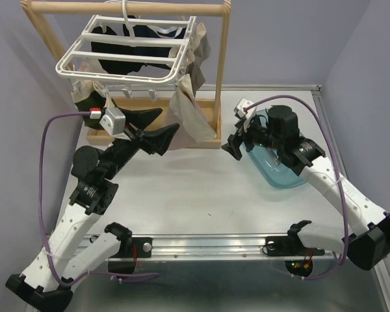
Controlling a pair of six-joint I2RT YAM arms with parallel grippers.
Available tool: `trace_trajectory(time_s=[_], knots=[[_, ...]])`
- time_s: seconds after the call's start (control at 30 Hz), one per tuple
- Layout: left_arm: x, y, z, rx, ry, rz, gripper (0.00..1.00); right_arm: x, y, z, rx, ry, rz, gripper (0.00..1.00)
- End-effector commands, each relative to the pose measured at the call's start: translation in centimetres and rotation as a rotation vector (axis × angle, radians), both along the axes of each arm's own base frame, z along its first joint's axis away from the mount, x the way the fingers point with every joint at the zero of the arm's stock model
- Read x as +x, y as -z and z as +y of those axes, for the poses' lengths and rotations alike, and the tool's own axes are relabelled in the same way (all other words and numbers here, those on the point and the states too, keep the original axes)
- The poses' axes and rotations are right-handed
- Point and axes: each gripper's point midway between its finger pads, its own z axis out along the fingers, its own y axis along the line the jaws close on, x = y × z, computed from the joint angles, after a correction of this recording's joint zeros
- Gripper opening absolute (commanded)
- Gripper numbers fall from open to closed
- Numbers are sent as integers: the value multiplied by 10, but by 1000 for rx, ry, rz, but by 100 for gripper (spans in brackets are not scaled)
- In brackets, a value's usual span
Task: Remove the underwear clipped to the hanger
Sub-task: Remove the underwear from the hanger.
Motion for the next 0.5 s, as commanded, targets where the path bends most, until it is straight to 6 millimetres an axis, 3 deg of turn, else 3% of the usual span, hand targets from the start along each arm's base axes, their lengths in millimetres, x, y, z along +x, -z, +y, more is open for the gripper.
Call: trace_trajectory(time_s=[0.0,0.07,0.27,0.37,0.47], knots=[[25,-29,9,27,-190,-131,83,-23,20,4,5,-138,-7,100],[34,-34,4,42,-225,-179,86,-30,36,7,8,-172,23,100],[62,-39,-8,35,-299,-192,85,-41,42,12,36,-218,49,100],[67,-40,-10,8,-330,-197,85,-41,47,12,36,-220,61,100],[74,-40,0,-31,-419,-182,84,-43,47,12,42,-226,63,100]])
